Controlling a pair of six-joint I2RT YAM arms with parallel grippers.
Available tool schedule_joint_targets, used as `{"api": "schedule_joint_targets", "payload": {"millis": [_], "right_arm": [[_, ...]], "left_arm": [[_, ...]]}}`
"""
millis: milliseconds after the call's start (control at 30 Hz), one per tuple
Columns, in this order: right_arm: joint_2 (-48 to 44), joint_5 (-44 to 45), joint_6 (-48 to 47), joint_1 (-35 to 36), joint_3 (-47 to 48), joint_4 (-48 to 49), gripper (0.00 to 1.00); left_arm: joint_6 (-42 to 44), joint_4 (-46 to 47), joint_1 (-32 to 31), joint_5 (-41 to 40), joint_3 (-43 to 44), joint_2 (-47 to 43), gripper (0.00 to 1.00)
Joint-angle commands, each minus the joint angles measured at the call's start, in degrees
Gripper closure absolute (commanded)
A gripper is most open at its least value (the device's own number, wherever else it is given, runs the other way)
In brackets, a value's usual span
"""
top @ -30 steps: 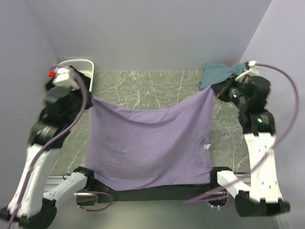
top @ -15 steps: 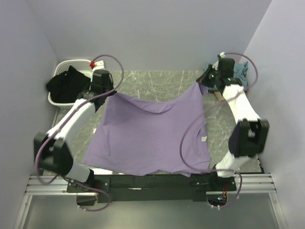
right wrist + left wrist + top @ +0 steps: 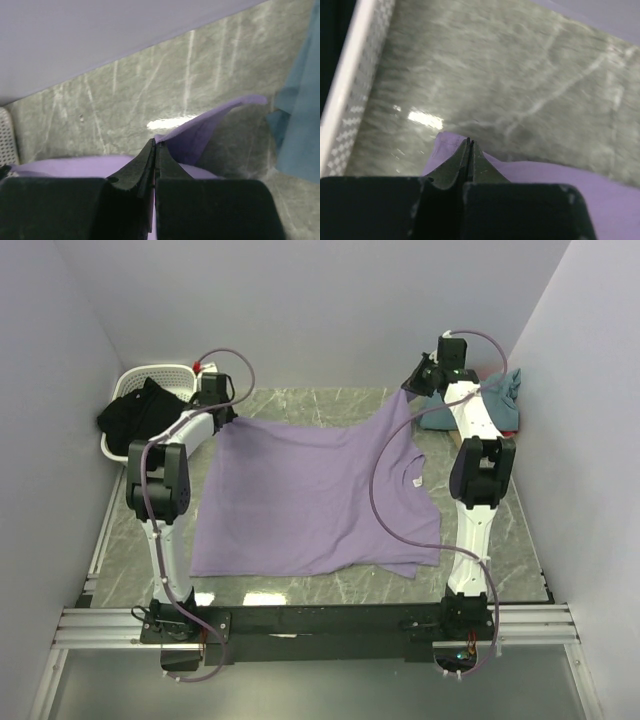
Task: Fold and stack the t-shirts
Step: Flatten the tshirt out, then fold the tshirt
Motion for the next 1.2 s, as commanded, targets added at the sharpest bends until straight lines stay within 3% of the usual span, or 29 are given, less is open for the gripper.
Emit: {"api": "schedule_joint_targets", "payload": {"millis": [0,67,300,700,900,1167], "right_arm": [[-0.14,4.62,-0.24,-0.03,3.01,-1.92,1.00],[-0.67,4.28,-0.24,-0.30,1.43,-1.56,1.00],[-5.06,3.31,-1.73,-0.30,-6.74,1.07,1.00],[-18.50,0.49,-3.40,-0.04,-28.00,4.50,1.00],[-25.01,2.42,-3.75,0.23,-34.95,4.51,1.00],[-29.14,5.84,-4.72,2.60,-41.46,0.37,1.00]], "left_arm": [[2.33,4.97,2.93,2.61,3.93,1.06,0.99],[2.15,5.32,4.07,0.88,2.62,0.72,0.99],[1.36,8.75,5.13,7.11,-5.72,-4.81,0.99],[-3.30,6.38,5.05,13.18,-16.54,-16.41,0.99],[-2.86,2.51,4.78,10.02,-19.36,-22.22,0.99],[-3.82,-2.94,3.99,8.70,-21.20,-22.04,0.99]]}}
